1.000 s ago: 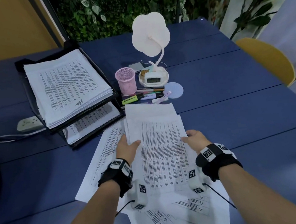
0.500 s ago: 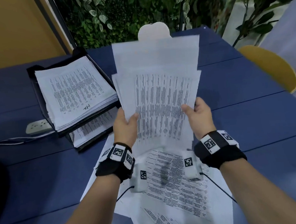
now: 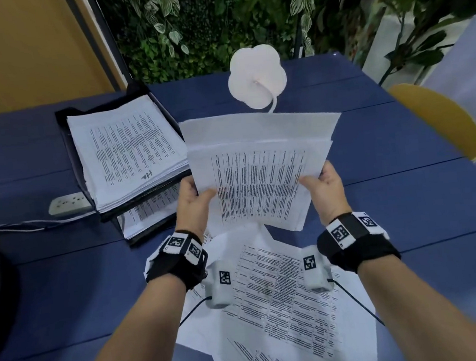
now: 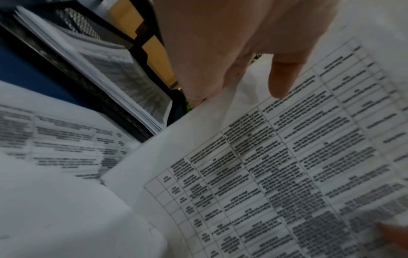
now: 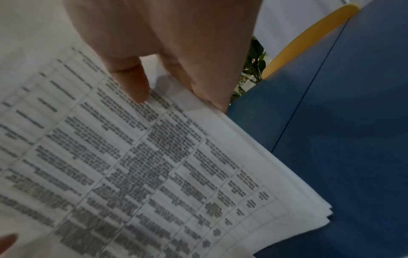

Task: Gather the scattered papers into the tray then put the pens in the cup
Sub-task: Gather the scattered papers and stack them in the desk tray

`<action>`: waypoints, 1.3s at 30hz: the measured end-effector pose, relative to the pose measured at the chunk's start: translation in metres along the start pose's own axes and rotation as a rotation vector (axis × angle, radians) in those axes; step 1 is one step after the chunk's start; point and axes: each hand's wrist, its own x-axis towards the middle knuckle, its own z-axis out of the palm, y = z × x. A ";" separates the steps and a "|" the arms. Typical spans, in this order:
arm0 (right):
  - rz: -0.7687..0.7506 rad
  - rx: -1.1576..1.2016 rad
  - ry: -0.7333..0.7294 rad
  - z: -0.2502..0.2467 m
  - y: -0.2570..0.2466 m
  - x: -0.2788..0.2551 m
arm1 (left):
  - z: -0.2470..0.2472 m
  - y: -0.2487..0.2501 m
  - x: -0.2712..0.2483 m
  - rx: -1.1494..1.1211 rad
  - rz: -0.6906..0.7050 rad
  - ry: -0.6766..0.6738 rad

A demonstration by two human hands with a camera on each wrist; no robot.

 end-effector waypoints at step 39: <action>0.036 0.203 0.134 -0.016 0.012 0.013 | -0.044 0.010 0.019 -0.527 -0.218 -0.024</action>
